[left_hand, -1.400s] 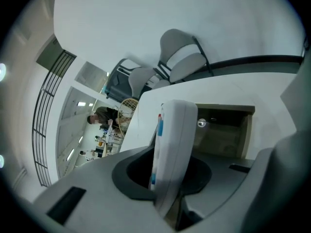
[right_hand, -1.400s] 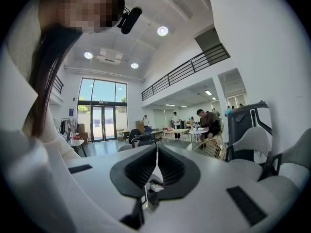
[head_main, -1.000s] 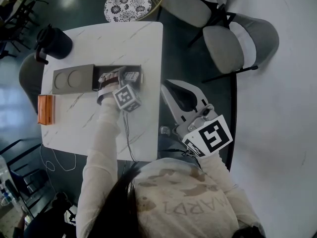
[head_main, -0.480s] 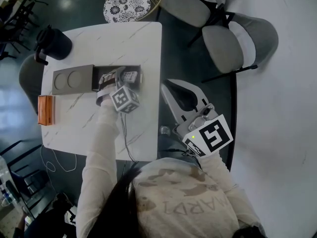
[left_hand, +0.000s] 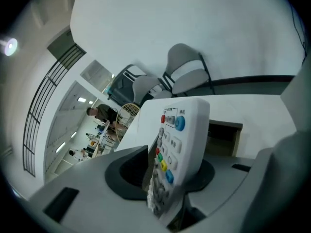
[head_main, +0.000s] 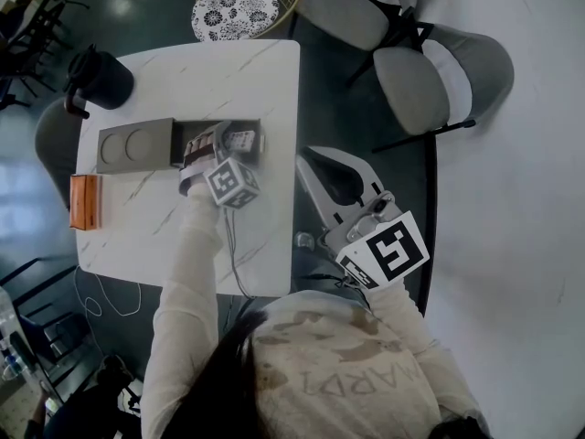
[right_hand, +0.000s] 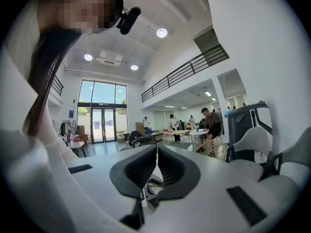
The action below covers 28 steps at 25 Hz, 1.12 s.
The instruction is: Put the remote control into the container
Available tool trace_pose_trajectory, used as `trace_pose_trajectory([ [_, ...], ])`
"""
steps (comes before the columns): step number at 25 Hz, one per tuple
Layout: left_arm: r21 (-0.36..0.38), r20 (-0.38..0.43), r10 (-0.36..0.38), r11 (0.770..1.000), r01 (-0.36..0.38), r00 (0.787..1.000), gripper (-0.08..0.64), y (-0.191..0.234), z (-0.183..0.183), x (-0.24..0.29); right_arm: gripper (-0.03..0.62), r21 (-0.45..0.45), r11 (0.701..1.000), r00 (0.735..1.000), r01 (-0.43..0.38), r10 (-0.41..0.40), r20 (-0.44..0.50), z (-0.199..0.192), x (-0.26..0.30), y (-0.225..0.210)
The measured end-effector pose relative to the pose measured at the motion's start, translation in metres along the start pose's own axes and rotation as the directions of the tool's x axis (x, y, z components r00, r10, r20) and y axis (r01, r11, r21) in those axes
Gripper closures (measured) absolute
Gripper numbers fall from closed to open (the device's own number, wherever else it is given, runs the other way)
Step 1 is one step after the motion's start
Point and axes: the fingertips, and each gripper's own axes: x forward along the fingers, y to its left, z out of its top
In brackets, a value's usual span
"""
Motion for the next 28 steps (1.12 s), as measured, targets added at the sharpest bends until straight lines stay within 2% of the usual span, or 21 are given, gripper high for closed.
trace_pose_trajectory([
  [4,-0.048,0.007,-0.045,0.998,0.045,0.999,0.414,-0.003,0.003,-0.001,0.572,0.0,1.0,1.0,0.004,-0.004,0.0,0.001,-0.001,-0.001],
  [8,-0.034,-0.004,-0.079,0.996,0.079,0.997,0.414,-0.008,0.001,-0.003,0.572,0.0,1.0,1.0,0.006,-0.006,0.0,0.001,-0.001,0.001],
  [12,-0.105,-0.002,-0.18,0.978,0.179,0.984,0.414,-0.014,0.0,-0.005,0.572,0.002,1.0,1.0,0.003,-0.003,0.002,0.001,-0.001,0.003],
  [15,-0.129,-0.032,-0.208,0.971,0.202,0.978,0.414,-0.011,-0.004,-0.005,0.572,0.002,1.0,1.0,-0.001,0.001,0.002,0.001,-0.001,0.005],
  [17,-0.097,-0.084,-0.211,0.974,0.203,0.974,0.431,-0.007,-0.011,-0.004,0.572,0.003,1.0,1.0,-0.001,0.001,0.002,0.001,-0.001,0.006],
  [19,-0.006,-0.159,-0.216,0.976,0.218,0.963,0.451,-0.008,-0.02,-0.001,0.572,0.005,1.0,1.0,-0.002,0.002,0.001,-0.001,-0.001,0.007],
  [23,0.147,-0.269,-0.204,0.957,0.25,0.941,0.46,-0.012,-0.034,0.007,0.572,0.007,1.0,1.0,-0.009,0.009,-0.006,-0.005,-0.001,0.012],
  [25,0.194,-0.314,-0.182,0.948,0.251,0.932,0.472,-0.013,-0.039,0.011,0.572,0.009,1.0,1.0,-0.01,0.01,-0.008,-0.007,-0.001,0.014],
  [28,0.217,-0.344,-0.161,0.945,0.246,0.925,0.476,-0.013,-0.041,0.017,0.572,0.007,1.0,1.0,-0.008,0.008,-0.009,-0.007,-0.003,0.015],
])
